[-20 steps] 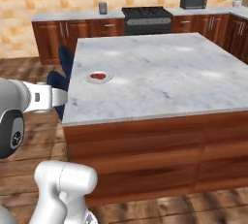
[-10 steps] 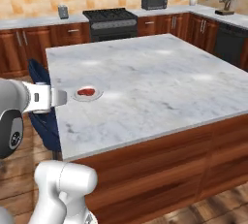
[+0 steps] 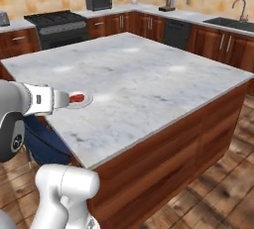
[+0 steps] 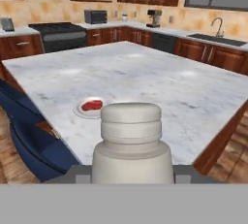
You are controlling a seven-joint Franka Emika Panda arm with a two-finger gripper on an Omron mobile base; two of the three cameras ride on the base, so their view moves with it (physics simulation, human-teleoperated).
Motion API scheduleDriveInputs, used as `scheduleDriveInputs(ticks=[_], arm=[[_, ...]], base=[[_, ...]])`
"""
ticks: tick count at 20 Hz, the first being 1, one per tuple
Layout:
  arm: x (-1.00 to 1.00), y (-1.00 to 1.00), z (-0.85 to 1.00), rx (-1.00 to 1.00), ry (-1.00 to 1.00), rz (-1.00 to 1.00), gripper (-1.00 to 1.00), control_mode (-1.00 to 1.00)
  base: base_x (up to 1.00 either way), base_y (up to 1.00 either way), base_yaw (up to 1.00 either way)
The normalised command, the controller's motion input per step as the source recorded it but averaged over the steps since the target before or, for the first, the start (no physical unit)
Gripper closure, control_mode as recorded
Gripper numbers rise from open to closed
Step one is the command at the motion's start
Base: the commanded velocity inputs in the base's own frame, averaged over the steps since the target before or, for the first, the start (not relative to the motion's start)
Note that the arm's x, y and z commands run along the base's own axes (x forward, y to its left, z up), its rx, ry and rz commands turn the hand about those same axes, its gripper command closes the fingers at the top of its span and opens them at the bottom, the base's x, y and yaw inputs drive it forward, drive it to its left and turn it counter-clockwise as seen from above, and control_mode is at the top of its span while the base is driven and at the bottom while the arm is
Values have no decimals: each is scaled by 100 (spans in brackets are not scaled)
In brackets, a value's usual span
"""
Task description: Retrieve the shaker from the cabinet and place it next the steak on a plate on the dining table.
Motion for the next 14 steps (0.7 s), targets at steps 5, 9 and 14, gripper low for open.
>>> scheduleDriveInputs(ticks=[5, 9, 14], arm=[[0, 0, 0, 0, 0, 0, 100, 100], [0, 0, 0, 0, 0, 0, 100, 100], [0, 0, 0, 0, 0, 0, 100, 100]], base=[[48, 74, -19], [90, 83, -5], [33, 93, -24]])
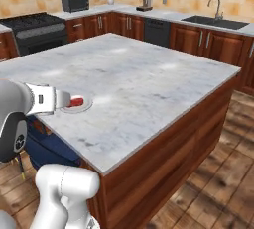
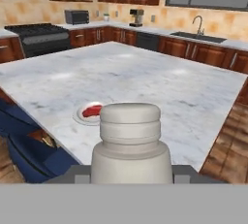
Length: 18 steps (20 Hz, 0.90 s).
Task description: Retrieve the shaker from the cabinet and place it next the steak on a plate on the dining table.
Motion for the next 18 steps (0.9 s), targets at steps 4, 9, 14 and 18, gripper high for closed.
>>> scheduleDriveInputs(ticks=[4, 9, 14, 18], arm=[[0, 0, 0, 0, 0, 0, 100, 100], [0, 0, 0, 0, 0, 0, 100, 100], [0, 0, 0, 0, 0, 0, 100, 100], [0, 0, 0, 0, 0, 0, 100, 100]], base=[[-16, 92, -46], [98, 65, -1], [100, -5, 15], [100, -15, 42]])
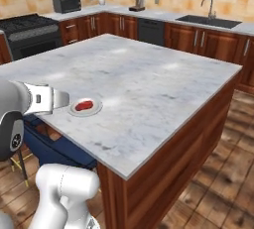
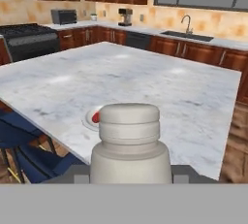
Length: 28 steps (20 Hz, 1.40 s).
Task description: Retrieve the shaker from the cabinet and place it next the steak on a plate on the dining table.
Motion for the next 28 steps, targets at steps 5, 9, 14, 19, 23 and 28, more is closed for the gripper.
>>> scheduleDriveInputs(ticks=[5, 9, 14, 19, 23, 28], arm=[[60, -3, -13, 8, 10, 23, 100, -100], [73, -39, -26, 10, -4, 52, 100, -100], [70, -19, -49, 17, -1, 57, 100, -100], [67, -10, -65, 20, -6, 59, 100, -100], [46, -4, -57, 14, -23, 48, 100, -100], [71, 0, -19, 3, -7, 7, 100, -100]], base=[[40, 0, 17], [0, 0, 0], [0, 0, 0], [0, 0, 0], [0, 0, 0], [0, 0, 0]])
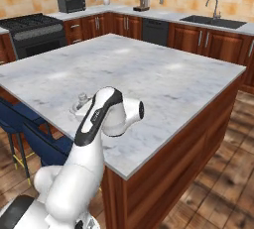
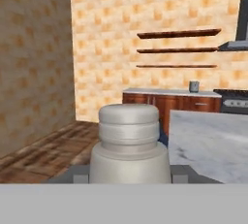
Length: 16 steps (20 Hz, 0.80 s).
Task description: Retrieve the shaker from the cabinet and place it next the steak on a plate on the dining table.
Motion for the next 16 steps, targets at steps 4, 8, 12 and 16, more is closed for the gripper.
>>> scheduleDriveInputs(ticks=[4, 8, 12, 16], arm=[[84, 0, -23, 6, 0, 0, 100, -100], [67, 0, -30, 7, 0, 0, 100, -100], [39, 0, -31, 10, -1, 0, 100, -100], [36, 0, -44, 6, 1, 2, 100, -100]], base=[[0, 0, 0], [0, 0, 0], [0, 0, 0], [0, 0, 0]])
